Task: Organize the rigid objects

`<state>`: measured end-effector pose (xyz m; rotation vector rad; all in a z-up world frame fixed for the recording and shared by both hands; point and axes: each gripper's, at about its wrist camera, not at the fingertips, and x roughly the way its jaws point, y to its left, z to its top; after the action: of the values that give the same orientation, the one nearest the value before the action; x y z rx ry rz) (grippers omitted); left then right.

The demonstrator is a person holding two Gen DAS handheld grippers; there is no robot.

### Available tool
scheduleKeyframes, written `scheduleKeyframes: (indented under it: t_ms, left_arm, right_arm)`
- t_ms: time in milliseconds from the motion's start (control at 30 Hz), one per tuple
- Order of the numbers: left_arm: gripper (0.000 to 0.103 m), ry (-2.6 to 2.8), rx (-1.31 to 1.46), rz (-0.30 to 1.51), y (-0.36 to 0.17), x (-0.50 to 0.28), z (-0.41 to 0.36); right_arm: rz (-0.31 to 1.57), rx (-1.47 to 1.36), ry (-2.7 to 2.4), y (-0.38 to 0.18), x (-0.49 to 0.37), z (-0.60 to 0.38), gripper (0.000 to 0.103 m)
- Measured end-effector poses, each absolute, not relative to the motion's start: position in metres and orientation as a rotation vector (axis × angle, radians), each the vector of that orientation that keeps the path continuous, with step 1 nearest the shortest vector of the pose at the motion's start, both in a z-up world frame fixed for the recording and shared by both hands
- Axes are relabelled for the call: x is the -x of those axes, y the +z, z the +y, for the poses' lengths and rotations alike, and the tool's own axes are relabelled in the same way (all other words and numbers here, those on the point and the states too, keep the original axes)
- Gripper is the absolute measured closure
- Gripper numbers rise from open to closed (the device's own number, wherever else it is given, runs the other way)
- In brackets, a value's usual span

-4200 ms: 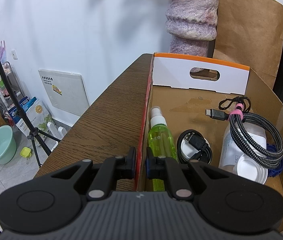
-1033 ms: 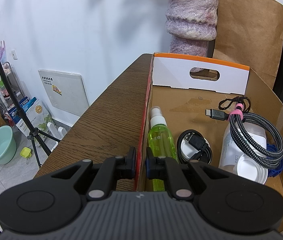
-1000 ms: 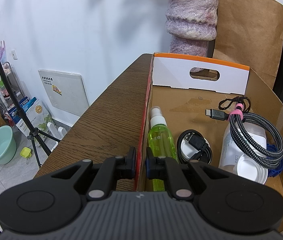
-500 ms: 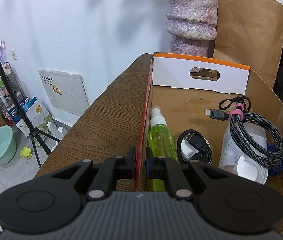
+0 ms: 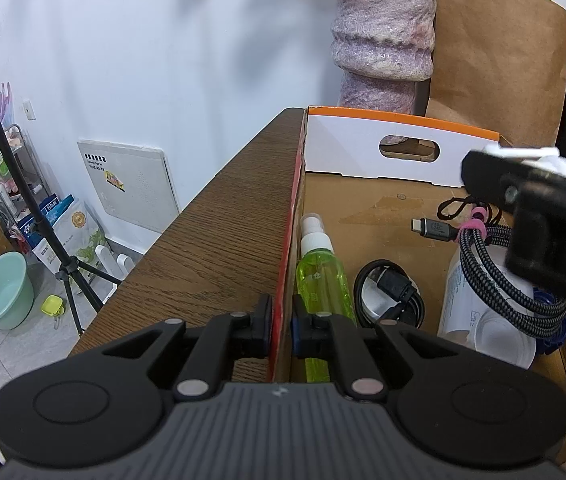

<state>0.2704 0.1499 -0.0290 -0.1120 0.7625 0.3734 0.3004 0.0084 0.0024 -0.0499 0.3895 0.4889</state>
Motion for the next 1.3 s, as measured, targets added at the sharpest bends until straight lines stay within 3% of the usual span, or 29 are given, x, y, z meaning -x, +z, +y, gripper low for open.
scheduleKeyframes:
  t_ms: [433, 533, 700, 1300]
  left_arm:
    - [0.093, 0.373, 0.112, 0.762, -0.029, -0.27, 0.15]
    - [0.093, 0.373, 0.113, 0.763, -0.029, -0.27, 0.15]
    - [0.093, 0.374, 0.111, 0.762, -0.029, -0.27, 0.15]
    - [0.093, 0.373, 0.112, 0.763, -0.029, -0.27, 0.149]
  right_arm:
    - [0.484, 0.045, 0.505, -0.004, -0.31, 0.009, 0.006]
    - [0.489, 0.041, 0.487, -0.005, -0.311, 0.009, 0.0]
    - [0.5, 0.027, 0.484, -0.006, -0.312, 0.007, 0.0]
    - [0.421, -0.05, 0.494, 0.007, -0.308, -0.015, 0.0]
